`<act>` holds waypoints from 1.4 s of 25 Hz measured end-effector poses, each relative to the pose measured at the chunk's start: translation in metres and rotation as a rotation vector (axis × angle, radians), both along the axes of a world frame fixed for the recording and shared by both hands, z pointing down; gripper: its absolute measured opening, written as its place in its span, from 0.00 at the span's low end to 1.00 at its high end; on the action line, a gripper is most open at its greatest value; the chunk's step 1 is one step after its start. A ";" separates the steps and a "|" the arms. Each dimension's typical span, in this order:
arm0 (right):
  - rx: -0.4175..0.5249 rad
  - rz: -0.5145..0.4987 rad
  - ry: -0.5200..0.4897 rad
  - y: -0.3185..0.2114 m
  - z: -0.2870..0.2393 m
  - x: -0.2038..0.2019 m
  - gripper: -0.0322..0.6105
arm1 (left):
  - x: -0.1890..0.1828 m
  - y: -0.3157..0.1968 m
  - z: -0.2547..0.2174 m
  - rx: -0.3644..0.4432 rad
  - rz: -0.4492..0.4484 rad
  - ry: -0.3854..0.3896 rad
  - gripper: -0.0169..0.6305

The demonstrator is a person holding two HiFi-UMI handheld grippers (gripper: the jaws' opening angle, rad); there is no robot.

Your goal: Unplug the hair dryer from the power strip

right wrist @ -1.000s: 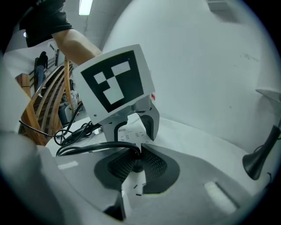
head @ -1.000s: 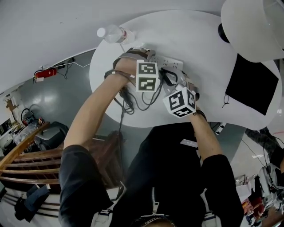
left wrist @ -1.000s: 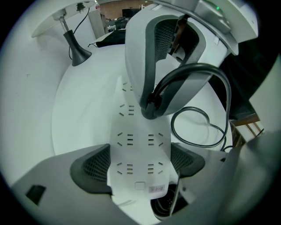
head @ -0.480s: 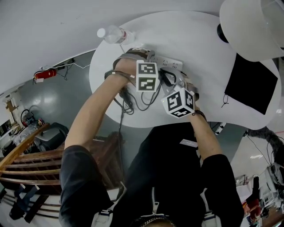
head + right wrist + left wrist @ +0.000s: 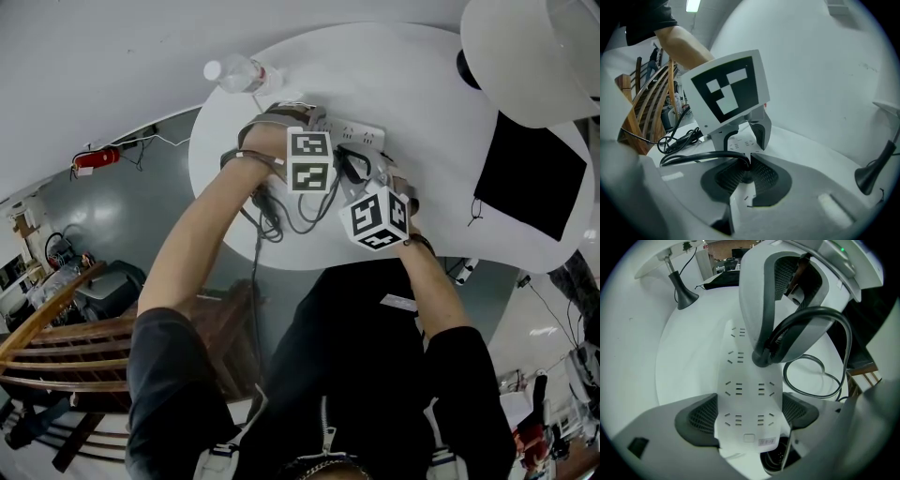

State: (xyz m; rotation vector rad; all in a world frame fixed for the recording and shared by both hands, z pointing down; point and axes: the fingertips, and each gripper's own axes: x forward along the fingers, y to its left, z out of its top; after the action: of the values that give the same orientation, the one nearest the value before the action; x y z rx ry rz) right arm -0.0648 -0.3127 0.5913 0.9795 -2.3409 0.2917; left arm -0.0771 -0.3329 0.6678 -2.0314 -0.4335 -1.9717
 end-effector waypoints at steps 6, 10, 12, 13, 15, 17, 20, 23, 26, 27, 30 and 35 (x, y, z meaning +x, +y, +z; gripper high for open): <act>0.034 -0.001 0.003 0.003 0.001 -0.001 0.11 | -0.001 0.000 0.001 0.001 0.001 -0.001 0.67; -0.007 0.025 -0.046 -0.005 -0.002 0.004 0.11 | 0.001 0.000 0.000 -0.006 -0.010 0.005 0.67; -0.015 0.034 -0.053 -0.007 -0.002 0.005 0.11 | 0.001 0.000 0.000 -0.007 -0.015 0.009 0.67; -0.014 0.034 -0.049 -0.007 -0.002 0.006 0.11 | 0.002 -0.001 0.000 -0.005 -0.016 0.008 0.67; -0.003 0.028 -0.033 -0.006 -0.002 0.005 0.11 | 0.002 -0.001 0.001 -0.001 -0.018 0.004 0.67; 0.013 0.015 -0.009 -0.002 -0.002 0.003 0.11 | 0.002 -0.001 0.001 0.000 -0.019 -0.001 0.67; 0.030 0.002 0.018 0.001 -0.001 0.001 0.11 | 0.002 -0.002 0.001 0.002 -0.021 -0.001 0.67; 0.025 -0.004 0.011 0.001 -0.001 0.001 0.11 | 0.001 -0.001 0.001 0.004 -0.018 -0.001 0.67; 0.011 0.001 -0.010 -0.004 -0.003 0.003 0.11 | 0.001 0.000 0.000 0.002 -0.016 0.000 0.67; 0.007 0.006 -0.016 -0.006 -0.004 0.004 0.11 | 0.001 0.000 0.000 0.001 -0.016 0.000 0.67; 0.006 0.013 -0.028 -0.009 -0.006 0.005 0.11 | 0.001 -0.001 0.001 0.002 -0.015 -0.004 0.67; 0.118 -0.004 -0.034 -0.016 -0.044 -0.004 0.11 | 0.002 -0.002 0.000 -0.004 -0.016 0.014 0.67</act>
State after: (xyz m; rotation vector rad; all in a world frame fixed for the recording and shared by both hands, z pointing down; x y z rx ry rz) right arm -0.0683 -0.3291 0.5473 1.0327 -2.4139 0.1708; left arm -0.0751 -0.3345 0.6679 -2.0561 -0.4197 -1.9654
